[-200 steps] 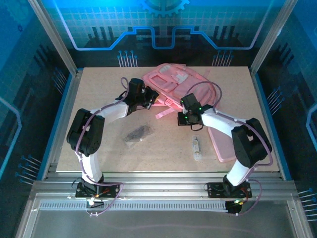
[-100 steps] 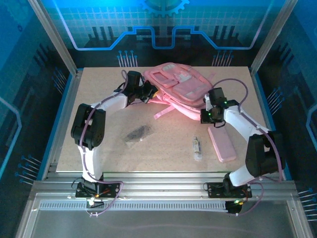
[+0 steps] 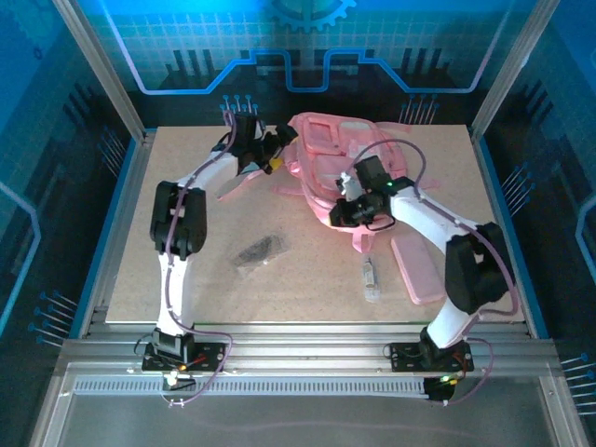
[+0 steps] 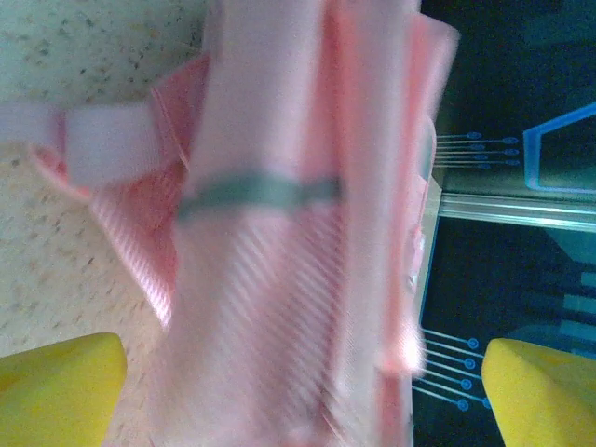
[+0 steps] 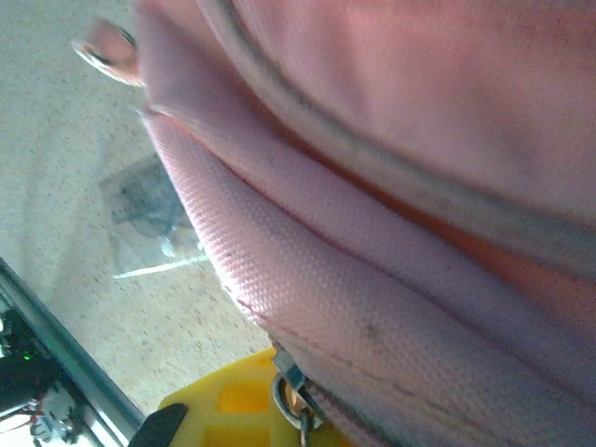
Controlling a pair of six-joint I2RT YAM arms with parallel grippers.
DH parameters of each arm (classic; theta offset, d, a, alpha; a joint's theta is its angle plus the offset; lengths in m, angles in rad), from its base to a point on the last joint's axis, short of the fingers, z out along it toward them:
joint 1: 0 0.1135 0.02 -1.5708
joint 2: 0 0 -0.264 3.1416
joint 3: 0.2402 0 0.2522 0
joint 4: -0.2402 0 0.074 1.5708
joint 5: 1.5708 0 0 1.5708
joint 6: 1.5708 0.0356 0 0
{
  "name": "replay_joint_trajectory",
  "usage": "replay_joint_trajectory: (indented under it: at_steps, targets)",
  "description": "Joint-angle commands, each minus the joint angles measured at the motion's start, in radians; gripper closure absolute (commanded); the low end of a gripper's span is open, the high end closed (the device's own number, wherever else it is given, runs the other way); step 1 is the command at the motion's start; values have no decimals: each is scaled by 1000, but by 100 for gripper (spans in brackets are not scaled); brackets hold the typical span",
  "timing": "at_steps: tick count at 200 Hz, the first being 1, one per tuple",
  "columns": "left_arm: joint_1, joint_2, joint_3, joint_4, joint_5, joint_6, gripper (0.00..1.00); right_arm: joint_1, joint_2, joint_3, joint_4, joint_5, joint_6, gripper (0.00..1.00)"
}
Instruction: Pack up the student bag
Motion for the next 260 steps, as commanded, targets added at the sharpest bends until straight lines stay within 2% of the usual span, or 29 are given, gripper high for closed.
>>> replay_joint_trajectory:
  at_steps: [1,27,47,89,106,110,115,130,132,179,219,244,260]
  targets:
    - [-5,-216,-194,-17,-18,22,1,42,88,136,136,-113,118,100]
    - [-18,-385,-515,178,-8,-125,2,95,192,295,91,-140,137,100]
    - [-50,-426,-637,276,-20,-206,4,121,217,353,52,-145,150,100]
    - [-107,-308,-591,402,-27,-283,14,155,166,290,26,-147,199,100]
    - [-117,-258,-534,398,-47,-253,21,173,134,237,26,-142,217,100]
    - [-118,-246,-520,394,-50,-244,26,176,127,227,25,-141,219,100]
    - [-119,-234,-506,398,-50,-235,37,180,120,212,19,-140,220,100]
    - [-119,-214,-493,406,-57,-218,96,187,104,184,-39,-112,208,100]
    - [-118,-213,-492,406,-58,-217,100,186,103,183,-54,-106,205,100]
    - [-96,-282,-495,271,-42,-92,100,113,66,137,-402,105,57,100]
    - [-73,-312,-476,193,-12,-15,100,18,22,72,-532,213,-39,100]
    - [-59,-309,-445,137,38,57,100,-54,32,114,-606,371,-143,100]
    - [-42,-302,-413,86,82,113,100,-114,43,159,-631,418,-229,100]
